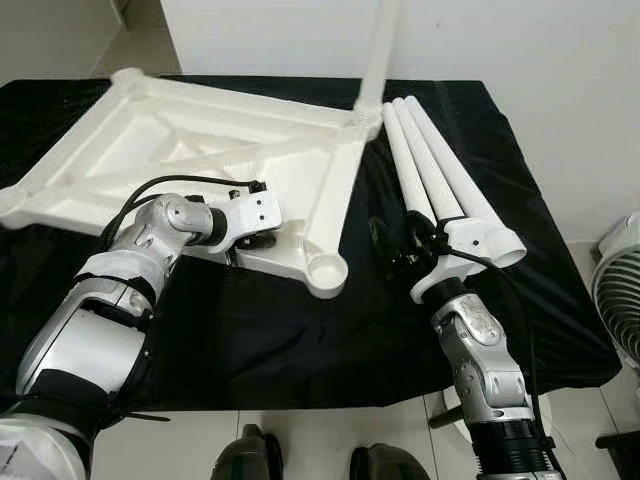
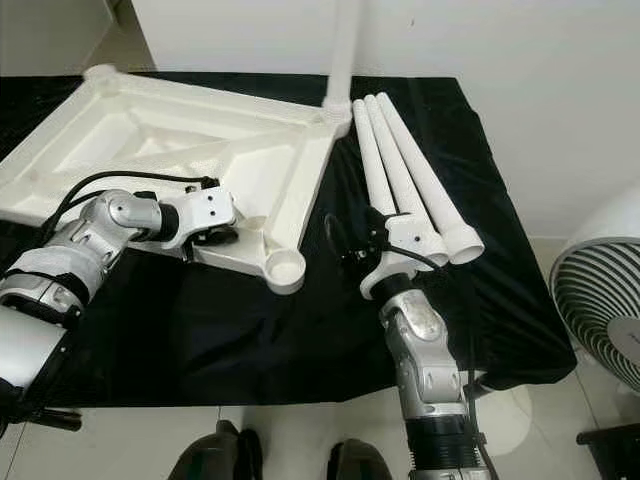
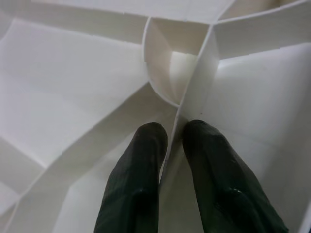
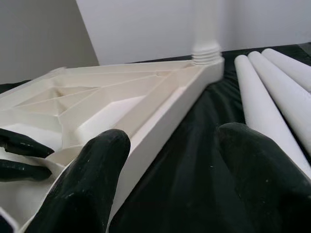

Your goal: Building children table

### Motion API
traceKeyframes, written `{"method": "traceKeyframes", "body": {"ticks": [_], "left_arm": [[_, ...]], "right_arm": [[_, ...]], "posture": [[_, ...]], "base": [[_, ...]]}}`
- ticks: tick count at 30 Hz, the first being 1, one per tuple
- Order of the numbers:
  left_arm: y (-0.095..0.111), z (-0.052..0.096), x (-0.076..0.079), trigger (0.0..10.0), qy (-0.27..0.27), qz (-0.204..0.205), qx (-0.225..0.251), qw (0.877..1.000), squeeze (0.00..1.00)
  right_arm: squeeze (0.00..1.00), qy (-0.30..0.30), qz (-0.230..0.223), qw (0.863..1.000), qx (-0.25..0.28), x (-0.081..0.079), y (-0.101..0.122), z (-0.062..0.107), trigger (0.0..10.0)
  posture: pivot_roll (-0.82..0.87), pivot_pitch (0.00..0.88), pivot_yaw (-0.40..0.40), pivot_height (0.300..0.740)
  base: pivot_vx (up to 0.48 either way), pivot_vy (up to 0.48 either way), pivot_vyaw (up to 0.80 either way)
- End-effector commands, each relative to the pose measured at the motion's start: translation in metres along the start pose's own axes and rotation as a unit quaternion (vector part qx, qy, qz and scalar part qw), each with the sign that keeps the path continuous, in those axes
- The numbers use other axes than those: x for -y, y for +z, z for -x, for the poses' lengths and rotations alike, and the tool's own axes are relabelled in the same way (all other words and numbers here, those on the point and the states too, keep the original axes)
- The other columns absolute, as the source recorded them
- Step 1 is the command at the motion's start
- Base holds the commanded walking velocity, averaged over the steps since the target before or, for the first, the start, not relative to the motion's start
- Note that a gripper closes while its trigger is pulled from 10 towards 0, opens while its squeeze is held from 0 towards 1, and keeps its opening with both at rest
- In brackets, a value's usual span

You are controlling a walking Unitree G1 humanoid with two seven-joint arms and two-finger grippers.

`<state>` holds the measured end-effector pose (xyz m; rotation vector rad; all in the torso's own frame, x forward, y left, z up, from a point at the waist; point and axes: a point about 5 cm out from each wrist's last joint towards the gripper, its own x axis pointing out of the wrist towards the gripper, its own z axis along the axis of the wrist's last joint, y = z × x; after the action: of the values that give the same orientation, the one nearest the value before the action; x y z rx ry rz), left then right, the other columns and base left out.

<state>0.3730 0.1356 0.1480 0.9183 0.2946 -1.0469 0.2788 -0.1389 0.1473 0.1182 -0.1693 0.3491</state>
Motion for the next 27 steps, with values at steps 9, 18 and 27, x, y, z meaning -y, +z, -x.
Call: {"method": "traceKeyframes", "body": {"ticks": [9,18,27], "left_arm": [[-0.024,-0.015,0.034,0.0,-0.047,0.053,-0.024,0.997,0.00],[0.004,-0.024,0.059,10.0,-0.093,0.055,0.079,0.991,0.00],[0.024,-0.016,0.063,10.0,-0.088,0.052,0.143,0.985,1.00]], "right_arm": [[0.00,0.001,0.004,1.000,-0.003,-0.001,0.001,0.001,10.0],[0.00,-0.003,0.005,1.000,-0.003,0.000,0.000,0.001,10.0],[0.10,-0.019,0.005,1.000,0.009,0.004,0.003,-0.008,10.0]], "posture": [[-0.09,0.112,0.060,0.740],[-0.08,0.105,0.055,0.740],[-0.08,0.097,0.047,0.740]], "base": [[0.000,0.000,0.00],[0.000,0.000,0.00],[0.000,0.000,0.00]]}}
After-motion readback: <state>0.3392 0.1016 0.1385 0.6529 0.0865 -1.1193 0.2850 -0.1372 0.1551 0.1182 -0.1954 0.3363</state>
